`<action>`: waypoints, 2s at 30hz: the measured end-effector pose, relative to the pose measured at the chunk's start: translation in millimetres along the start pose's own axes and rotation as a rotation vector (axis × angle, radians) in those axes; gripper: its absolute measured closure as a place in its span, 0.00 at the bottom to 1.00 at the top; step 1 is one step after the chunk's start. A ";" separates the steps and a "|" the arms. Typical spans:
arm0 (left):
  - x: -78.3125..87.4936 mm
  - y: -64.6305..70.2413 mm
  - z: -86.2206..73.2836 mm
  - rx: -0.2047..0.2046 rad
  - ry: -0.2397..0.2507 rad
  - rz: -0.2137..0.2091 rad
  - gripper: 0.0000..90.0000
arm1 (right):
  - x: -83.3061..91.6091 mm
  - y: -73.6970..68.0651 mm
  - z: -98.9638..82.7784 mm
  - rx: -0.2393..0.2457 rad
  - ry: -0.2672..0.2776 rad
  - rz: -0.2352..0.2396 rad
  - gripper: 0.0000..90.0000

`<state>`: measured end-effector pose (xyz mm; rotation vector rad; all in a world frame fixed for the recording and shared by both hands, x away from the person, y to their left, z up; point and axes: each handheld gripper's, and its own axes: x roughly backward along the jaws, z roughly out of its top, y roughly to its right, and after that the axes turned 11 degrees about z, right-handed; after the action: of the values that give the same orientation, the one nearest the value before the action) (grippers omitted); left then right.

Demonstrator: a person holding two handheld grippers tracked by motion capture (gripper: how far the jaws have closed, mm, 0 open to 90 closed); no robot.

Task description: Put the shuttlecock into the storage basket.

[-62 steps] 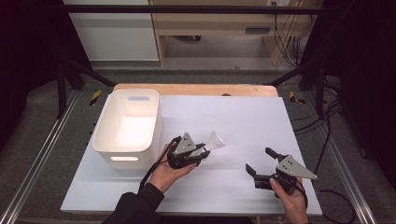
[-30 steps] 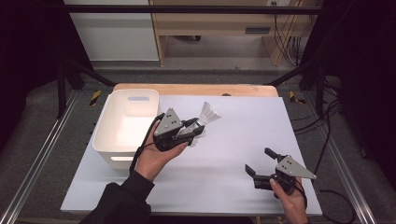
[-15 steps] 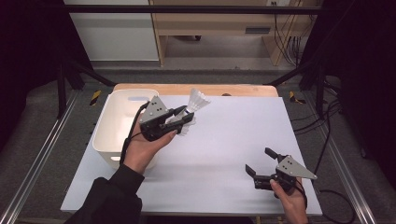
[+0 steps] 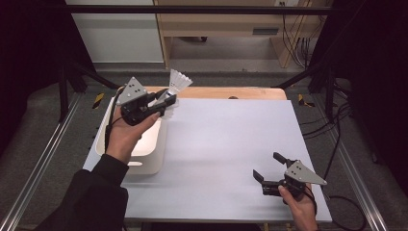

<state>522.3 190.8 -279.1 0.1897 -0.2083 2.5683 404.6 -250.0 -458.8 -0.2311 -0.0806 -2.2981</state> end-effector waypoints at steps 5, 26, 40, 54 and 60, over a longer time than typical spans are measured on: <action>-5.9 -24.9 -5.2 0.032 -0.008 0.054 0.72 | 0.1 -0.4 0.1 0.000 -0.003 -0.002 0.04; -30.6 -55.2 -22.1 0.070 -0.011 0.113 0.72 | 1.1 0.0 0.7 -0.001 0.004 0.004 0.04; -44.0 -67.9 -37.2 0.126 -0.005 0.139 0.72 | 0.4 -1.1 0.8 -0.001 0.000 0.007 0.04; -47.2 -75.2 -60.2 0.176 -0.019 0.151 0.72 | 0.4 -0.5 0.6 0.001 -0.002 0.008 0.04; -47.5 -76.3 -65.9 0.188 -0.026 0.155 0.72 | 0.4 -0.5 0.6 0.001 -0.001 0.007 0.04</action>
<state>597.0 242.4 -343.7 0.2868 0.0109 2.7404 404.0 -249.9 -458.1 -0.2321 -0.0816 -2.2905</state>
